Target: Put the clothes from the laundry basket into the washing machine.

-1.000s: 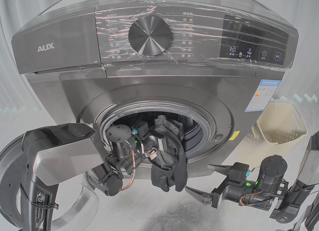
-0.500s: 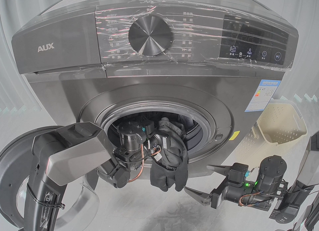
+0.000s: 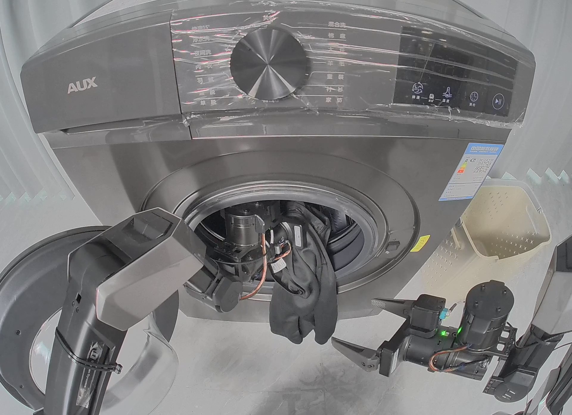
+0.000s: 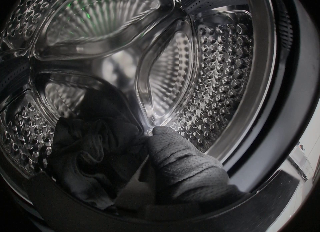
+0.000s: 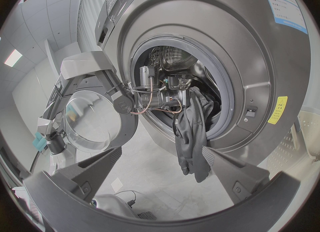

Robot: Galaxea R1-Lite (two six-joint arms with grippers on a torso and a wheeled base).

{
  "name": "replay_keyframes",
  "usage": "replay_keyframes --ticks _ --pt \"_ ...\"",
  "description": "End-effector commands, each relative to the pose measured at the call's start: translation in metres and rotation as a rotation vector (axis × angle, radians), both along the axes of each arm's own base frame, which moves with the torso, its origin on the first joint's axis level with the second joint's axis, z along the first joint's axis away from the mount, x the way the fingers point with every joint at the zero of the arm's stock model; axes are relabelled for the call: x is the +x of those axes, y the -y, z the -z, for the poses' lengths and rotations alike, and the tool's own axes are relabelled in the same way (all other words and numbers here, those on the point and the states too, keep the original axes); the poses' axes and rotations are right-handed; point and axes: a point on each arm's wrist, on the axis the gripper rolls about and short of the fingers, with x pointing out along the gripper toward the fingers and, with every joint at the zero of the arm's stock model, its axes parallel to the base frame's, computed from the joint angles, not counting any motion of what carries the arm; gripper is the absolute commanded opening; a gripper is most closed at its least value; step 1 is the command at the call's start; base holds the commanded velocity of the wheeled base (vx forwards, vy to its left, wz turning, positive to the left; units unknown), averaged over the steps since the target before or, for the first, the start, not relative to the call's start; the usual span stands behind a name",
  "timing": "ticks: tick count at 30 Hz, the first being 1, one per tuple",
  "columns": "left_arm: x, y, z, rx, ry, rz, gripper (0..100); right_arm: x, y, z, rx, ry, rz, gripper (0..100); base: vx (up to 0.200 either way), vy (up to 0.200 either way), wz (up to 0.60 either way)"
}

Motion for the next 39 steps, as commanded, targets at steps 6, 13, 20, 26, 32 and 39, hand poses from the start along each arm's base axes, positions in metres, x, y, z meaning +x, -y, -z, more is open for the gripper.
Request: replay_keyframes --ticks 6,13,20,26,32,39 --pt "0.044 0.002 0.001 -0.052 0.088 -0.176 0 -0.001 0.000 0.002 -0.008 -0.008 -0.002 100 0.000 0.000 0.00" --pt "0.052 -0.004 -0.001 -0.061 0.073 -0.249 0 -0.003 -0.001 0.003 -0.011 -0.012 -0.013 100 0.000 0.000 0.00" --pt "0.050 -0.005 0.003 -0.051 0.053 -0.248 0 -0.003 -0.001 0.003 -0.011 -0.012 -0.011 100 0.000 0.000 0.00" --pt "0.032 0.003 0.005 -0.028 0.002 -0.220 100 -0.003 -0.001 0.003 -0.011 -0.012 -0.011 100 0.000 0.000 0.00" --pt "-0.009 0.013 0.002 0.060 -0.109 -0.143 100 -0.003 -0.001 0.003 -0.011 -0.012 -0.013 100 0.000 0.000 0.00" --pt "-0.031 0.023 0.017 0.100 -0.165 -0.059 100 -0.003 -0.001 0.003 -0.010 -0.011 -0.013 100 0.000 0.000 0.00"
